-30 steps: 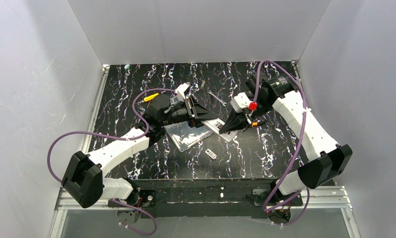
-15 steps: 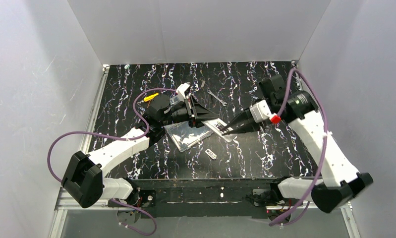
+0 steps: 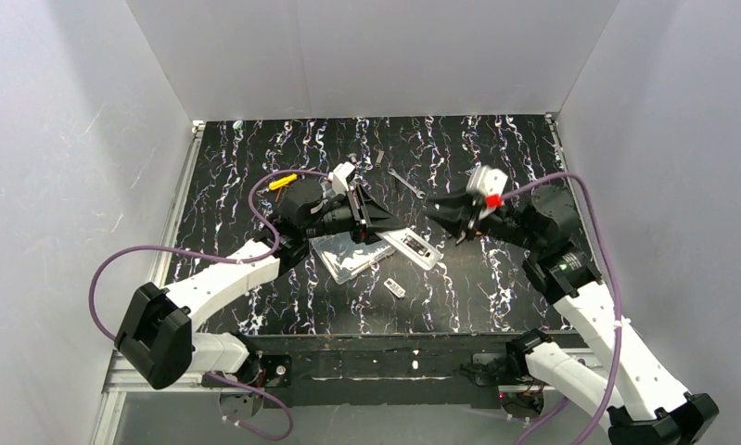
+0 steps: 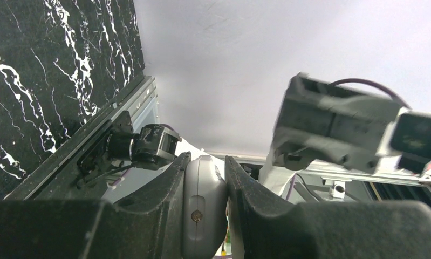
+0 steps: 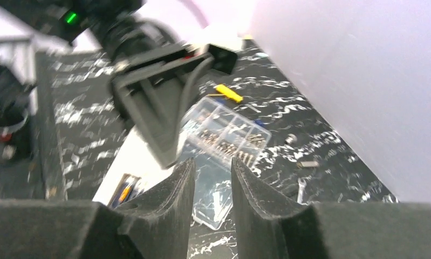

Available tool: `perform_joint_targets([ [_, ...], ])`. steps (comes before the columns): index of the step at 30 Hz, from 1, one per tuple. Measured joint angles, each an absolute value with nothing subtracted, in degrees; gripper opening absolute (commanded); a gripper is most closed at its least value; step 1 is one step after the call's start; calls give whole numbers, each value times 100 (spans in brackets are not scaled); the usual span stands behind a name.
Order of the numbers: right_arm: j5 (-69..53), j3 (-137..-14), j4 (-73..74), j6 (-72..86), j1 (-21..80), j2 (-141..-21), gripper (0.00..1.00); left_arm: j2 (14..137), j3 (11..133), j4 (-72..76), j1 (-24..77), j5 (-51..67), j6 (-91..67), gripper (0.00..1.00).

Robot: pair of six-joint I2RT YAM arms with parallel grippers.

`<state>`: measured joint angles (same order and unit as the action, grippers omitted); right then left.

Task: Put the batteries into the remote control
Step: Adjust the battery in the remote control.

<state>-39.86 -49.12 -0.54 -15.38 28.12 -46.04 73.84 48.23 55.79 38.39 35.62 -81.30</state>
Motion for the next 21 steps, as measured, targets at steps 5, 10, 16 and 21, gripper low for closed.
perform_joint_targets([
  [5, -2401, -5754, 322, -60, 2810, -4727, 57, 7382, 4823, 5487, 3848, 3603, -8084, 0],
  [10, -1435, -6908, 1247, 910, 2805, -5039, 63, 7382, 4823, 5489, 3848, 3599, -8053, 0],
  [16, -910, -7022, 2311, 2029, 2777, -5188, 61, 7365, 4823, 5325, 3848, 3428, -7773, 0],
  [21, -923, -6700, 2676, 3208, 2770, -5140, 78, 7192, 4628, 5548, 3848, 2926, -7581, 0],
])
